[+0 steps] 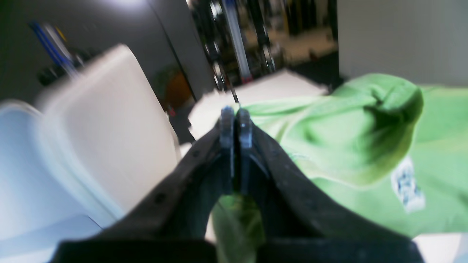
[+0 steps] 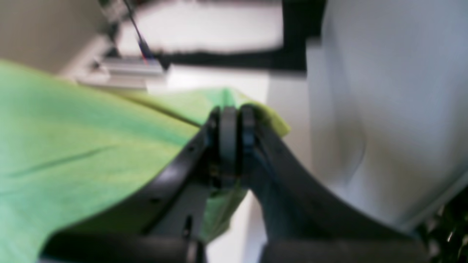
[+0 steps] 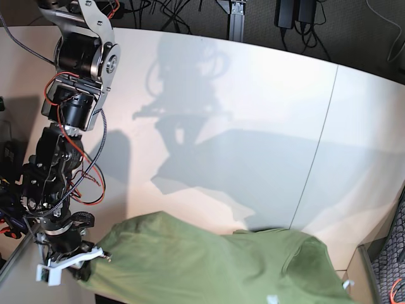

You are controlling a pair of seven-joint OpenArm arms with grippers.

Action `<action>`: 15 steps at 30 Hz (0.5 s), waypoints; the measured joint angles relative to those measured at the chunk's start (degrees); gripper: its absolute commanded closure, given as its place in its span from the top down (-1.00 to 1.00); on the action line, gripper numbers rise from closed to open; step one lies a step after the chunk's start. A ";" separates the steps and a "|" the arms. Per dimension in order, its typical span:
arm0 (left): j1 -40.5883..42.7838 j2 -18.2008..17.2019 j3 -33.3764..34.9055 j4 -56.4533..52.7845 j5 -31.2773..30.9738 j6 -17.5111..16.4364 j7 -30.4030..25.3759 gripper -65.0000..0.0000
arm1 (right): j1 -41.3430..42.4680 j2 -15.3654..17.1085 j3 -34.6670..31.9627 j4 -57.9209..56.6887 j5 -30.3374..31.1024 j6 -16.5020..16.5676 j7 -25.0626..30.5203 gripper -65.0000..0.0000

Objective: Layout the t-shirt on the table in an organized manner, then fold the t-shirt properly
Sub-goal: 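Lift the shirt with both grippers and shake it out, then lower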

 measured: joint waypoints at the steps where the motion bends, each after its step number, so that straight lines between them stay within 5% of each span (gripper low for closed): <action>1: 0.42 -0.11 0.00 -0.02 -0.90 -1.03 0.74 -1.00 | -0.09 0.09 0.00 -0.02 0.07 0.00 0.13 -1.00; 5: 6.93 0.13 0.46 -1.09 -2.82 -4.96 3.74 -1.00 | -2.71 -0.72 0.02 -2.47 -0.26 0.04 -1.09 -1.00; 8: 8.35 0.46 1.62 -1.25 -1.97 -5.73 0.57 -1.00 | -3.21 -0.63 -0.17 -2.71 -0.37 0.22 -1.14 -1.00; 15: 1.81 0.90 0.96 -0.55 -1.68 -2.19 3.15 -1.00 | -2.08 0.24 0.09 -2.43 -0.22 0.17 0.42 -1.00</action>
